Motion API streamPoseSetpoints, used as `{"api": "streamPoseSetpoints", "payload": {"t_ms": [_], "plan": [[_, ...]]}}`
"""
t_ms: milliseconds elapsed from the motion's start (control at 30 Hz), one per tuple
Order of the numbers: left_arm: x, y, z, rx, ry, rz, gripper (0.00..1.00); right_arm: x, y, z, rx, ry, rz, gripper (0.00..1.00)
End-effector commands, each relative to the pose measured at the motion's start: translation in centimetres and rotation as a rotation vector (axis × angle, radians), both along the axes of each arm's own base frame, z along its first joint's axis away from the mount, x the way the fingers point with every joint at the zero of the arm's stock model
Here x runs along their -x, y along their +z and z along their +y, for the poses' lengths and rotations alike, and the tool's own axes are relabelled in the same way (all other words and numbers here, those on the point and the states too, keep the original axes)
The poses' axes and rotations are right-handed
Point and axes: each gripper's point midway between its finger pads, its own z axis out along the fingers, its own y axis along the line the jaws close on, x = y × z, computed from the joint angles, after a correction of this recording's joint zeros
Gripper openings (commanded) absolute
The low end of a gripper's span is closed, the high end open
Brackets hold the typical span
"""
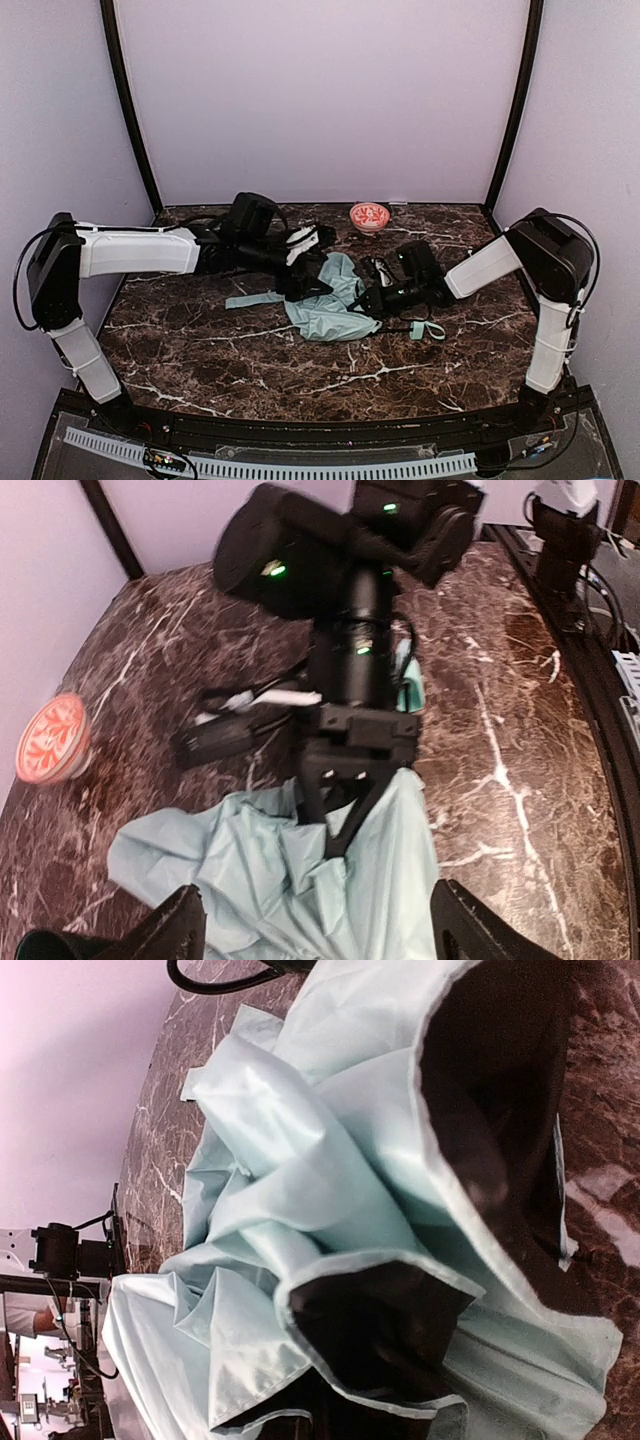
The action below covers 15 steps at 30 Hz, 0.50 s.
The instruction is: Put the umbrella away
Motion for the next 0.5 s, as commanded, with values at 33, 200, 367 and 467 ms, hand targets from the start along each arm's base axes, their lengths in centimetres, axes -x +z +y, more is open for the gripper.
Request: {"api": "streamPoseSetpoints", "payload": {"t_ms": [33,200,367,467], "plan": [[6.2,-6.9,-0.8,-0.244,-0.237,-0.1,0.84,1.7,-6.9,-3.6,0.24,-0.074,0.172,0.0],[3.6,-10.2,-1.4,-0.379,-0.185,-0.222,0.86,1.4,-6.8,-3.6,0.268,-0.055,0.16,0.0],[1.1,-11.8,-1.2,-0.427,-0.133,-0.358,0.88,1.6,-7.1,-3.6,0.275,-0.036,0.164,0.0],[0.9,-13.0,-0.6,-0.464,-0.103,-0.342,0.88,1.6,-7.2,-3.6,0.28,-0.027,0.165,0.0]]}}
